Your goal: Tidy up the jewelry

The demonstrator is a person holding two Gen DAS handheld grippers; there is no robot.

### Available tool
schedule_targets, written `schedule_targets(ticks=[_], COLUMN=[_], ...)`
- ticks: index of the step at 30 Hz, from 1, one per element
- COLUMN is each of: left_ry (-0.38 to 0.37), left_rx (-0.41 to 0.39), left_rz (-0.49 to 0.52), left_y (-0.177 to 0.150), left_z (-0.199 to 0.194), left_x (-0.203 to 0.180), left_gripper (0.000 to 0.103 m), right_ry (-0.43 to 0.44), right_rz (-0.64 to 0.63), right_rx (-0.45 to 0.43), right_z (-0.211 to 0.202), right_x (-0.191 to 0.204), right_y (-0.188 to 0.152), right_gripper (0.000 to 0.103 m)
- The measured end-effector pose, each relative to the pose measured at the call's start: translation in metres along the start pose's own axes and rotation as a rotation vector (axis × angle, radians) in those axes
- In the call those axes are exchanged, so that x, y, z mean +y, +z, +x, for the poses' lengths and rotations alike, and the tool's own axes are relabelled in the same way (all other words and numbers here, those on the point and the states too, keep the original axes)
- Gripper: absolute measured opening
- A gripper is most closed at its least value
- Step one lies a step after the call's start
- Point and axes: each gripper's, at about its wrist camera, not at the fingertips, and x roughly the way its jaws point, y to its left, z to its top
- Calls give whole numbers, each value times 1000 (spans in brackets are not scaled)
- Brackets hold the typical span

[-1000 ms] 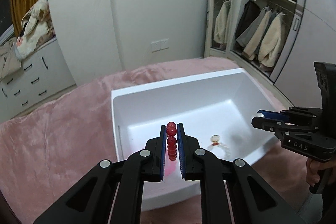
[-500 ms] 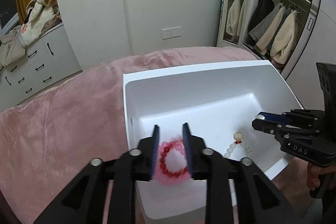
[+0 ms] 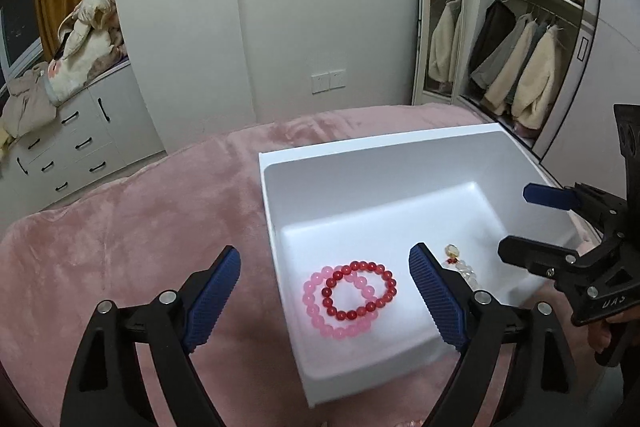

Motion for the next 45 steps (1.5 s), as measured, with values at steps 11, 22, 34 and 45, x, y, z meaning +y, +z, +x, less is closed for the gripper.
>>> schedule_targets(ticks=[11,22,34,45], left_ry=[48,55,-35,-77], left_rx=[-42,13,135,249], left_rz=[17,38,82,32], left_y=[-19,-66,-122,-155], left_z=[-46,-60,-24,23], left_x=[13,24,4,6], left_gripper=[93,93,93,70], right_ry=[10,87,199,235], right_rz=[-46,-88,-127,-175], right_rx=[-59,-36,97,294], right_z=[-42,-68,-45,15], right_x=[14,21,42,72], right_y=[-16,-57,-109,-156], right_gripper=[98,98,82,54])
